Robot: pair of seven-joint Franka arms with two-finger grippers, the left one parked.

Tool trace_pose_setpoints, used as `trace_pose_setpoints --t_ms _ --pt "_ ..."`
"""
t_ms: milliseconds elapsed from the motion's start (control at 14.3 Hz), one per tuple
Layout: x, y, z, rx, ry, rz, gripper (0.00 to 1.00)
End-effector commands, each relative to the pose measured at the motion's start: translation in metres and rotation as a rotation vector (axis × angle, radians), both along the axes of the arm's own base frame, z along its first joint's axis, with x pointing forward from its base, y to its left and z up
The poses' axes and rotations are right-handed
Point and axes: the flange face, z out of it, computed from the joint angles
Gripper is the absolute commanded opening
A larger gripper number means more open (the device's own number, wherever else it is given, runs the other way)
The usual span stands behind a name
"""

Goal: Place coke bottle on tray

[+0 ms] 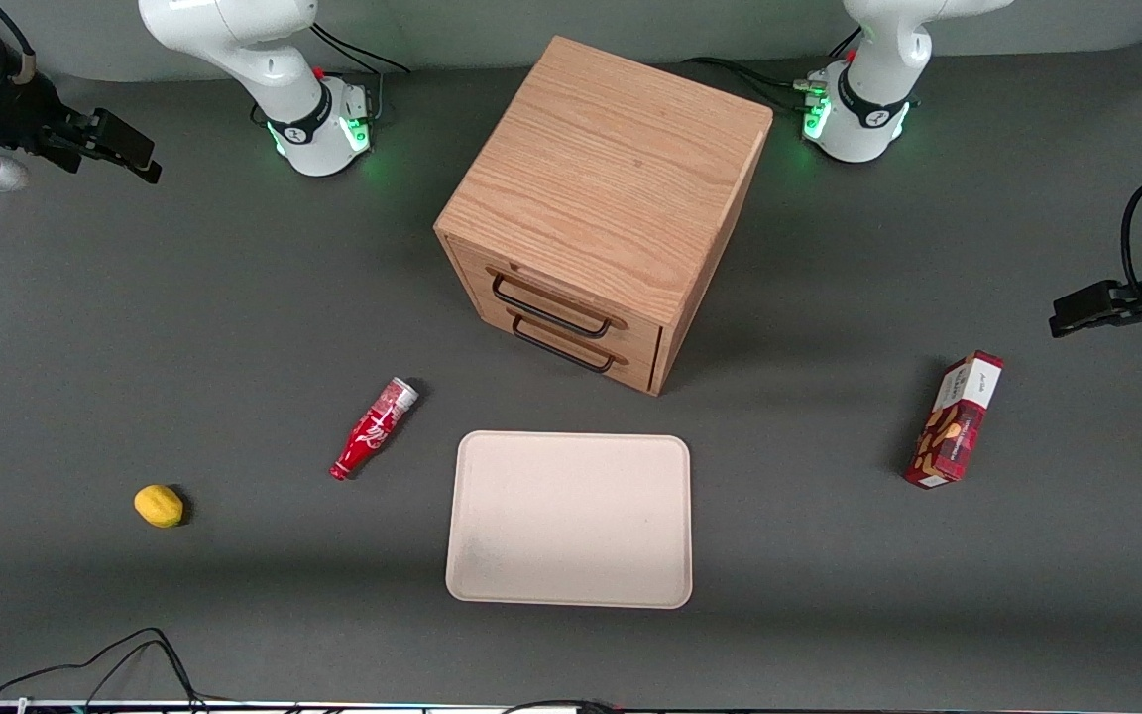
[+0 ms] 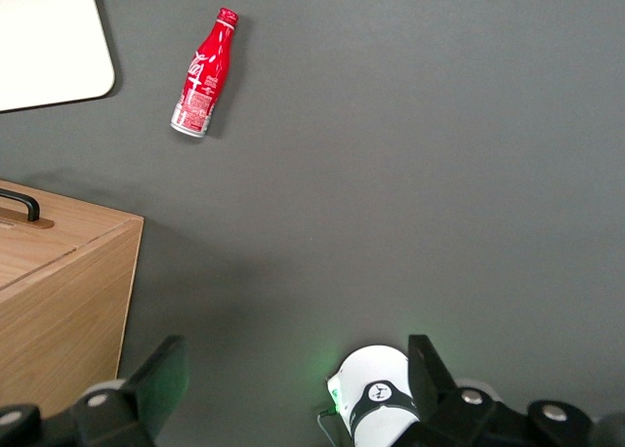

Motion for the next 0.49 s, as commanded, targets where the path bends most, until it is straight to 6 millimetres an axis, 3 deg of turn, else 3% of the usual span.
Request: trace_pose_setpoints --t_ms 0,420 --pt "-0.0025 0.0053 0.0054 0.011 0.027 0.006 1.00" --pt "0.0030 0.0108 0.0058 0.013 0.021 0.030 1.00"
